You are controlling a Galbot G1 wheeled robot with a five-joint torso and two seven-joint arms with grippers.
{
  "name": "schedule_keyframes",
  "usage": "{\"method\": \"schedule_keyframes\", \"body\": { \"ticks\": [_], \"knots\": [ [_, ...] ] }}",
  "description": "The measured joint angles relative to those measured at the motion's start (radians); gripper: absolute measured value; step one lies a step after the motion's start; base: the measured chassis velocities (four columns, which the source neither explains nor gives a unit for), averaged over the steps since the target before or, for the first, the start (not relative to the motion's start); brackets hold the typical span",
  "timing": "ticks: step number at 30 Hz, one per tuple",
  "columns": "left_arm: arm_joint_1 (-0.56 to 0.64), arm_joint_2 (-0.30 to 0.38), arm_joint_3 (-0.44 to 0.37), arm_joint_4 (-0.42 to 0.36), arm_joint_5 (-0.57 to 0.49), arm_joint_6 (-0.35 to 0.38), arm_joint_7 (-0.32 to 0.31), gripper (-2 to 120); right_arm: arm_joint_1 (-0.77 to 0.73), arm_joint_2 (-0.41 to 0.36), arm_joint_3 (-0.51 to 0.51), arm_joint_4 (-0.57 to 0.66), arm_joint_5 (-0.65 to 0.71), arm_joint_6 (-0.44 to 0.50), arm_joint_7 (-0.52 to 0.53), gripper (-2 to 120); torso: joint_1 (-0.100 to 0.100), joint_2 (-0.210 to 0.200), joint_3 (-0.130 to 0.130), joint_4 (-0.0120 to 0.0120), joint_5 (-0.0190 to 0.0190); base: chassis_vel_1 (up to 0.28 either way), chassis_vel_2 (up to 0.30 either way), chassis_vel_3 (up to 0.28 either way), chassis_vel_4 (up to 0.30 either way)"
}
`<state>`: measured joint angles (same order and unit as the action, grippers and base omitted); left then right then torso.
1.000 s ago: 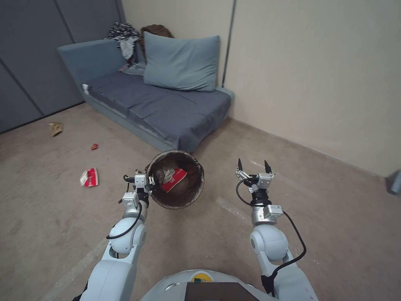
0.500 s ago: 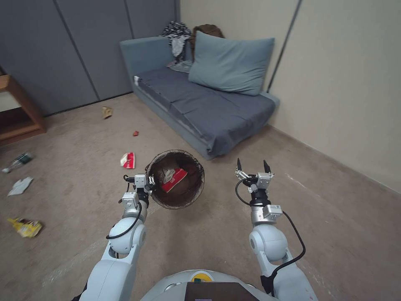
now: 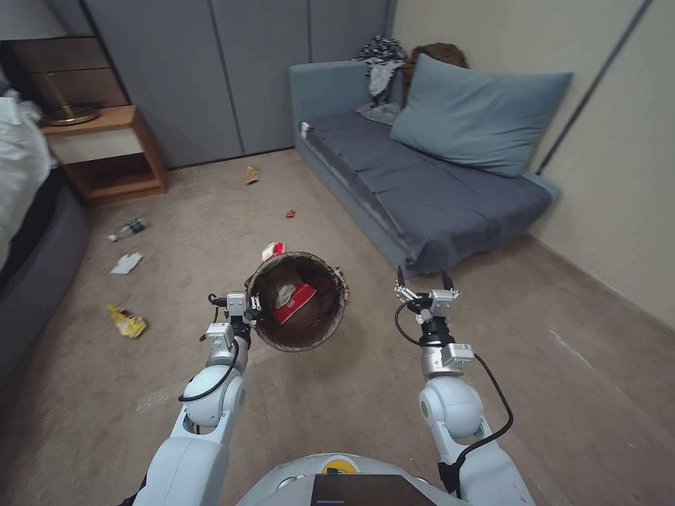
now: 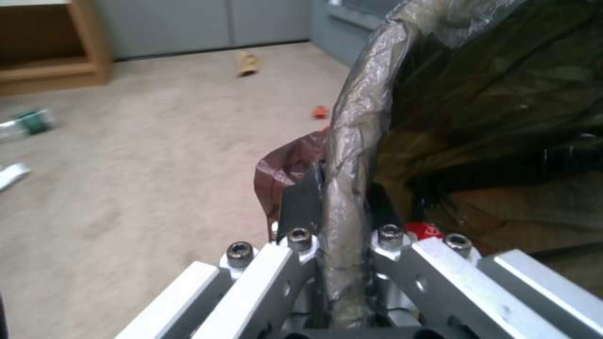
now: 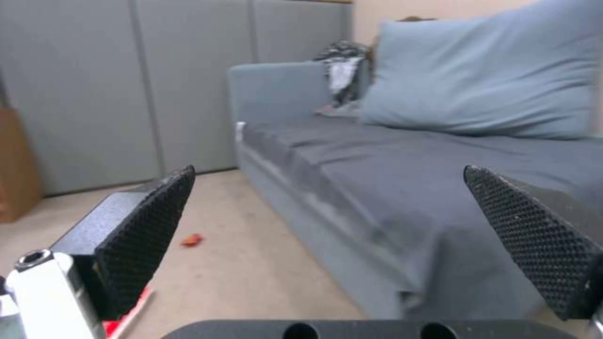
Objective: Pick up the trash bin, then pick up the garbage from the floor and place it into the trash bin.
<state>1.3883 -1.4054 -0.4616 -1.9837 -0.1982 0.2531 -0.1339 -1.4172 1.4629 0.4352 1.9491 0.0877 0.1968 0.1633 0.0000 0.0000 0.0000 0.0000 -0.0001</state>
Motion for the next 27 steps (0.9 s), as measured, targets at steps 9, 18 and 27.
{"method": "schedule_keyframes", "body": {
  "ticks": [9, 18, 27],
  "knots": [
    [0.000, -0.003, 0.002, 0.001, 0.001, 0.001, 0.001, 2, 0.003, -0.001, -0.001, -0.002, 0.000, 0.001, -0.008, 100, 0.000, 0.000, 0.000, 0.0002, 0.0000, 0.120, 0.118, 0.124, 0.125],
    [-0.001, -0.005, 0.003, 0.008, 0.003, 0.000, 0.006, 2, 0.001, 0.003, 0.001, -0.002, 0.000, 0.005, -0.008, 100, 0.000, 0.000, 0.000, 0.0001, 0.0000, 0.114, 0.123, 0.129, 0.119],
    [0.000, -0.006, 0.002, 0.015, 0.010, -0.022, 0.017, 2, -0.002, 0.010, -0.001, -0.004, -0.003, 0.015, -0.012, 100, 0.000, 0.000, 0.000, 0.0004, 0.0000, 0.122, 0.120, 0.109, 0.109]
  ]
}}
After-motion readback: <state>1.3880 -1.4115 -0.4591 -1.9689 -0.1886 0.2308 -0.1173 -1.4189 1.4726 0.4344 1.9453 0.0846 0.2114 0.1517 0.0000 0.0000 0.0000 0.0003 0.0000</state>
